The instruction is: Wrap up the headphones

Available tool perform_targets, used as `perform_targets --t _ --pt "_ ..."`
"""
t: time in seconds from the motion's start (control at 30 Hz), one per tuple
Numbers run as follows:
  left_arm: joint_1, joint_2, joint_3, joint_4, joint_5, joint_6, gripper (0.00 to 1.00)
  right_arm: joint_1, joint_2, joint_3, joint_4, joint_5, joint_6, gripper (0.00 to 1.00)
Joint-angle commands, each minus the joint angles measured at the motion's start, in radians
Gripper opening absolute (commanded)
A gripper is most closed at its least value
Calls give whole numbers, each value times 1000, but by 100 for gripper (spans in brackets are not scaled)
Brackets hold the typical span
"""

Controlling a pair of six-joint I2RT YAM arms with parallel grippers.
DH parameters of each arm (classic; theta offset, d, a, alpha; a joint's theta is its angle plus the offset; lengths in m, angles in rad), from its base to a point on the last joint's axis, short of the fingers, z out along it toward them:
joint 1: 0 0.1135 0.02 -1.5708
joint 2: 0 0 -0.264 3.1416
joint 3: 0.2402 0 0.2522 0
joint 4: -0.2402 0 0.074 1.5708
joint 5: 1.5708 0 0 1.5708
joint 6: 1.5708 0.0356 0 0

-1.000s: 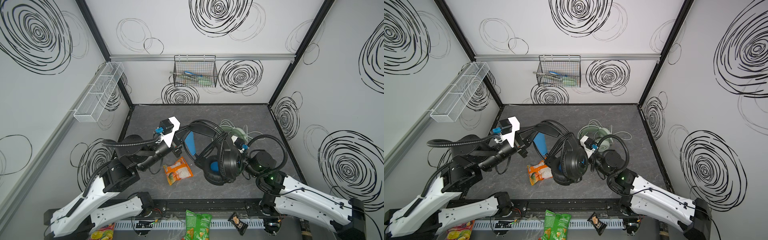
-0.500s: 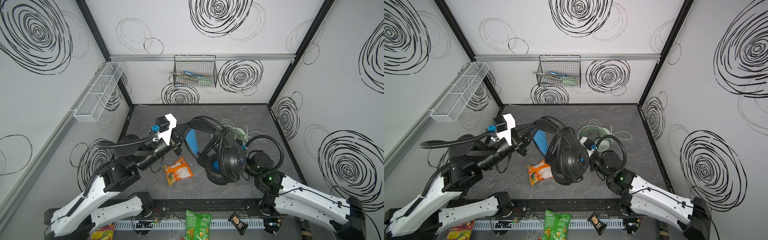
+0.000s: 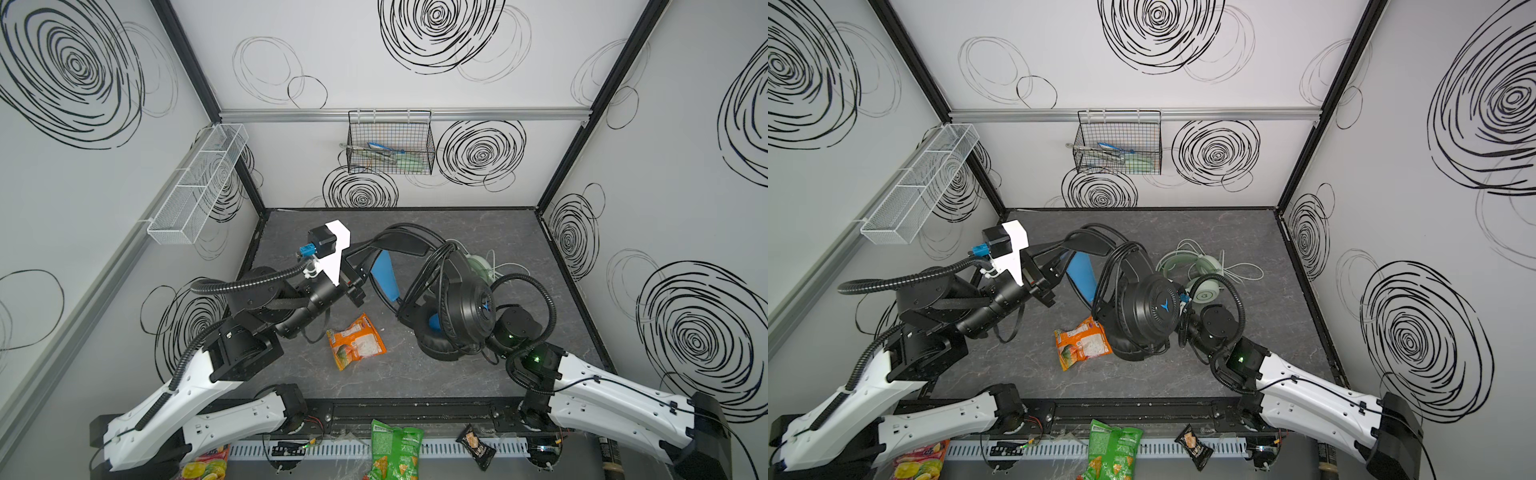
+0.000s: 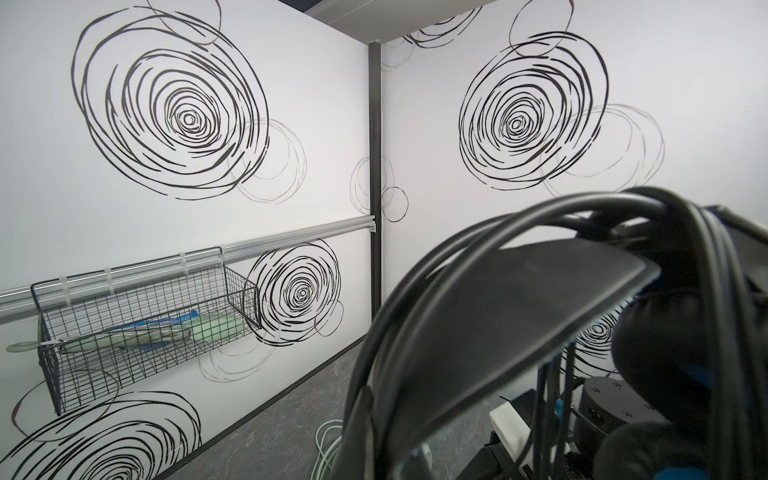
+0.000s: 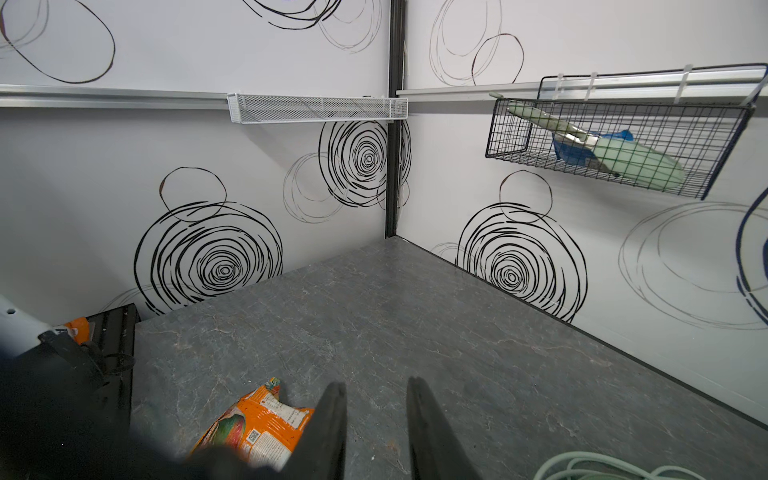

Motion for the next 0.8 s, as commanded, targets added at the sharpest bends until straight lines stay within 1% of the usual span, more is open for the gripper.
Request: perform_targets --t 0.0,0.2,0.37,0.57,0.77 --pt "7 -10 41 179 -54 -82 0 -5 -8 -9 34 2 16 27" --pt "8 -38 -17 269 -123 -143 0 -6 4 -14 33 -3 31 24" --pt "8 -34 -31 294 -156 -186 0 -6 12 -15 37 -1 40 22" --pt "12 -53 -81 349 -253 -253 0 -6 29 -14 34 45 60 10" --pt "17 -40 -115 388 -310 -325 0 -4 72 -6 31 38 82 1"
